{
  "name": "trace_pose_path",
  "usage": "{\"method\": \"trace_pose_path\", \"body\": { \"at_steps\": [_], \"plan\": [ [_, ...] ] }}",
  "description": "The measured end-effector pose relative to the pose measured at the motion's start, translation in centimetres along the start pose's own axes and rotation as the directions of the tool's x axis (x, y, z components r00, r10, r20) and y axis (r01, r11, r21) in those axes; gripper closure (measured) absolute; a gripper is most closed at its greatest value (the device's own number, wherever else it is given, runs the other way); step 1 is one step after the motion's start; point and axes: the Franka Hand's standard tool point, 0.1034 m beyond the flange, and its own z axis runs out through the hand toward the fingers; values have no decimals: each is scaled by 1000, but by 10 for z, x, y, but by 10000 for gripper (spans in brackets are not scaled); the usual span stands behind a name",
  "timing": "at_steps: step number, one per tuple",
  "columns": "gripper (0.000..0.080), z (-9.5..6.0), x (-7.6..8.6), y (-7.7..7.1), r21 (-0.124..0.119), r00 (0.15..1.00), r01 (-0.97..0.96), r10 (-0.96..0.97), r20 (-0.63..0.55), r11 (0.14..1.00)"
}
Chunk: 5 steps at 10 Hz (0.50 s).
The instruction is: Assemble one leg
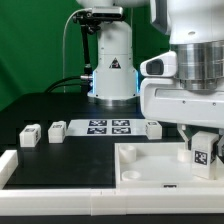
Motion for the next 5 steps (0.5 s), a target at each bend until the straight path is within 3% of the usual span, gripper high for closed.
{"method": "trace_pose_path", "body": {
  "at_steps": [3,5],
  "plan": [
    [508,1,-3,-1,-1,955,-297,297,5,955],
    [508,1,-3,-2,1,925,-380,380,11,925]
  ]
}}
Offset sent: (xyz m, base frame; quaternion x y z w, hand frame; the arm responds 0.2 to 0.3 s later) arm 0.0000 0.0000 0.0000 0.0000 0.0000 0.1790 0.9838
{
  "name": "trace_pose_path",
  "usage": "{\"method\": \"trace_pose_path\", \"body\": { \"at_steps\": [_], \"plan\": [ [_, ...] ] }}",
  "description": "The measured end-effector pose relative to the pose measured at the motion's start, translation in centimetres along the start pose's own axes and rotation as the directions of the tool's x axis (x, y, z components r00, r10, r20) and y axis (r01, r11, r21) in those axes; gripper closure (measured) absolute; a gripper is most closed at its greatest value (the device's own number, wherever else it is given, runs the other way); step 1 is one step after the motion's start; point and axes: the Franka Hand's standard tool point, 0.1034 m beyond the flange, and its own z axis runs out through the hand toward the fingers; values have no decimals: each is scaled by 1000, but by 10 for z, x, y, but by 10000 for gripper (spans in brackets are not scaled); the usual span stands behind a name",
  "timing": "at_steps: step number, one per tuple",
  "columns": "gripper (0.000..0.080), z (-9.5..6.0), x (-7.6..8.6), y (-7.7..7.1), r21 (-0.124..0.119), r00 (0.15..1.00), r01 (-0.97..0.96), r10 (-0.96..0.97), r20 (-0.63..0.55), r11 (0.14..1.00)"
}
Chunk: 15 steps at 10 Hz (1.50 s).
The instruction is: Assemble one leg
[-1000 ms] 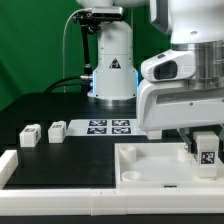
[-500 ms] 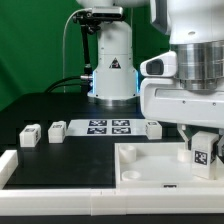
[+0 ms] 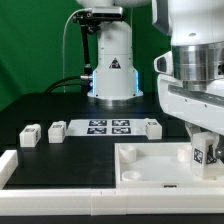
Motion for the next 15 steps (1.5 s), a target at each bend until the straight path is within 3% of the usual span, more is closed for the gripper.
{"method": "trace_pose_path", "body": {
  "at_steps": [1,2,3,5,7,10,13,15],
  "plan": [
    [508,0,0,0,0,1000,23,-23,0,1000],
    [315,0,0,0,0,998,69,-69,0,998],
    [206,0,-1,0,1,998,69,-69,2,998],
    [161,0,0,0,-5,944,329,-329,-6,944],
    [151,0,-2,0,-8,838,546,-546,-5,838],
    [151,-3,-5,-3,-37,587,808,-809,-20,588],
    [151,-3,-2,-2,-49,317,947,-948,-7,317],
    [175,-3,0,-2,-50,235,971,-972,-2,235]
  ]
}}
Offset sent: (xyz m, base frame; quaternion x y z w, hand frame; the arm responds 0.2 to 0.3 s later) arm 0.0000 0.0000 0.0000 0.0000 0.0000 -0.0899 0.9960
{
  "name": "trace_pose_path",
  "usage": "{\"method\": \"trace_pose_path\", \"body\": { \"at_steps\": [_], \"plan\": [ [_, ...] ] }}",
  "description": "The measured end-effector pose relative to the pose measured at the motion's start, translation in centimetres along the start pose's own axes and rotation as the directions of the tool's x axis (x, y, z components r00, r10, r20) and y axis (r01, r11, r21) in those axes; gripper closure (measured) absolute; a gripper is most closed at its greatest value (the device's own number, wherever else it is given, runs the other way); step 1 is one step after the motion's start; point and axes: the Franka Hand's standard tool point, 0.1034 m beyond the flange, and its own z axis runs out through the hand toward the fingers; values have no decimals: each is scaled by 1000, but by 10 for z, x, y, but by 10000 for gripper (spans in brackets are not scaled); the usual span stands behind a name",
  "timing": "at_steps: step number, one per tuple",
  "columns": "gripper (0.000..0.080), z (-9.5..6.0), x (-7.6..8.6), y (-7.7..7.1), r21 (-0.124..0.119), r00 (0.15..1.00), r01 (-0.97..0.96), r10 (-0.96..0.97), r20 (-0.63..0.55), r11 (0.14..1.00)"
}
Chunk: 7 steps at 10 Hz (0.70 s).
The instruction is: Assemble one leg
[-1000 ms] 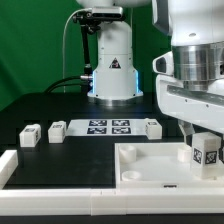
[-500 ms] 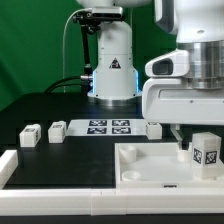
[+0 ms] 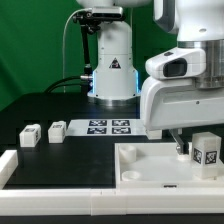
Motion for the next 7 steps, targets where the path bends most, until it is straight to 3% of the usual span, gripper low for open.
{"method": "trace_pose_path", "body": {
  "at_steps": [1,3,6,7],
  "plan": [
    [175,0,0,0,0,1000,-4,4,0,1000],
    [507,0,0,0,0,1000,-4,4,0,1000],
    [505,0,0,2,0,999,-44,44,0,999],
    [505,0,0,2,6,979,-205,205,0,979]
  ]
}}
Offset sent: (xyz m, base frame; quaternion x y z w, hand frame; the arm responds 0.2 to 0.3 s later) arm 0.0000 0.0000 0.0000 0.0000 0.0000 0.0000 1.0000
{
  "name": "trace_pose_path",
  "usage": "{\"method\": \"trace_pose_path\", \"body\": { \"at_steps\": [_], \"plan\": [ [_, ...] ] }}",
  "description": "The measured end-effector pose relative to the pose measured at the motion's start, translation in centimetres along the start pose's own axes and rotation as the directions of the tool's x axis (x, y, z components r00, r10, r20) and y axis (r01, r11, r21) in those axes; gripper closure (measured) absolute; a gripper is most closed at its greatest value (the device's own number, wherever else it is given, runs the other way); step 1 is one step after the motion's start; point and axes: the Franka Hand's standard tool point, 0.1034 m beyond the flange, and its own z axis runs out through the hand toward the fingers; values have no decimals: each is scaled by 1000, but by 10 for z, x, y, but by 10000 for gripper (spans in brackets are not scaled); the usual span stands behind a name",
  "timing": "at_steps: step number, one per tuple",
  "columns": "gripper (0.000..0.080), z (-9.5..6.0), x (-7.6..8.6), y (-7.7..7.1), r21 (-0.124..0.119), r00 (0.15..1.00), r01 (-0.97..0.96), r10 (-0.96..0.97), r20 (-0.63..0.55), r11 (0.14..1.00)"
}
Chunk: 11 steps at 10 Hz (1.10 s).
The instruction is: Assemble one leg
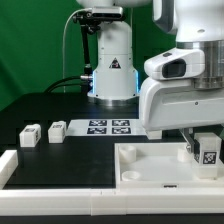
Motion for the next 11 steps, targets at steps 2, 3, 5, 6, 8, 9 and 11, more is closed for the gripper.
{"method": "trace_pose_path", "body": {
  "at_steps": [2,3,5,6,8,9,11],
  "plan": [
    [505,0,0,0,-6,946,-325,325,-4,946],
    [505,1,0,1,0,908,-419,419,0,908],
    [505,2,0,2,7,746,-666,666,1,746],
    [505,2,0,2,7,695,-719,719,3,695],
    [505,2,0,1,12,570,-822,822,10,570],
    [505,2,0,1,13,539,-842,842,13,539],
    [387,2,0,1,14,603,-798,798,12,602]
  ]
}}
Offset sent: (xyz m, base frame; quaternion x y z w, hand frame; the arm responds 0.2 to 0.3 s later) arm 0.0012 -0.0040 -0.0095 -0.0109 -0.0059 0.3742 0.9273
